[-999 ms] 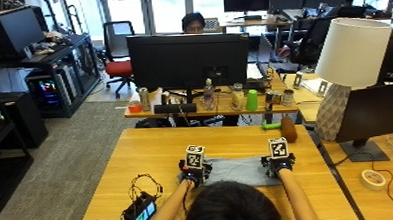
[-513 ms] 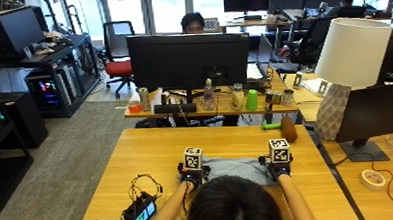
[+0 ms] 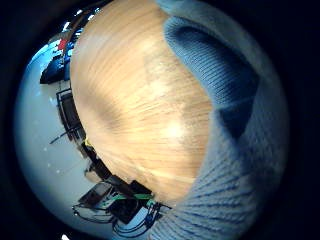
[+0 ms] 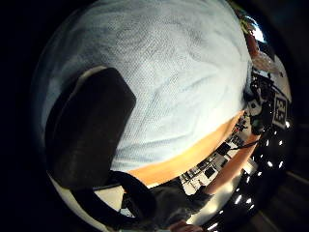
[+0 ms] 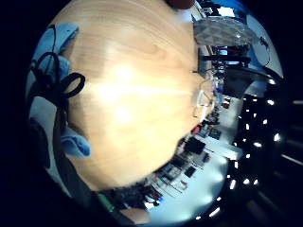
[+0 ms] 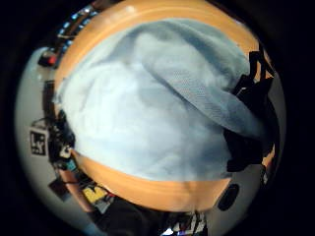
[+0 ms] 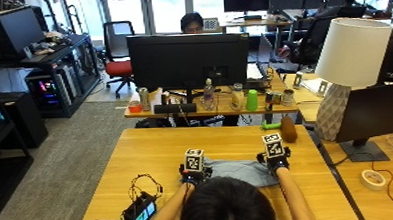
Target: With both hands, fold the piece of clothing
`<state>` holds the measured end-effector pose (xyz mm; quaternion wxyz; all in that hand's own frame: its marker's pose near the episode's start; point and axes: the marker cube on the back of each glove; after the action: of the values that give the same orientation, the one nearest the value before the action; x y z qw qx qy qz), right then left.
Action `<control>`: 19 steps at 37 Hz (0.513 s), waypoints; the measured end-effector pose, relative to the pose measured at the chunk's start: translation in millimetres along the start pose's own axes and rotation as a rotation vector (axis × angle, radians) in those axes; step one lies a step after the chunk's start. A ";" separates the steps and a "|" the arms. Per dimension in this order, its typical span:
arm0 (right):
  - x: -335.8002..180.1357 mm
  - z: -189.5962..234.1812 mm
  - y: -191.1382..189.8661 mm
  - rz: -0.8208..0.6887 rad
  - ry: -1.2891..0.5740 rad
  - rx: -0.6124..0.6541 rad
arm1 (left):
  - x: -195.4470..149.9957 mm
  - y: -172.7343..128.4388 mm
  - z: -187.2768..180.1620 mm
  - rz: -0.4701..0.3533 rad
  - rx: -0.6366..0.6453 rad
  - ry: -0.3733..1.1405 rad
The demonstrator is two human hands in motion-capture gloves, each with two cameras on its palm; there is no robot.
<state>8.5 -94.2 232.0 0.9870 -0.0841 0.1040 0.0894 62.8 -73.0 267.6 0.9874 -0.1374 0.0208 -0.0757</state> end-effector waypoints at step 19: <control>-38.0 -143.3 43.2 -0.009 -0.015 -0.030 | -36.5 0.5 -55.7 0.014 0.481 0.238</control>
<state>-63.7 -84.8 95.8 0.9867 -0.0989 0.0948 0.0873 23.4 -81.8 214.7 0.9827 0.1113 0.1190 -0.0874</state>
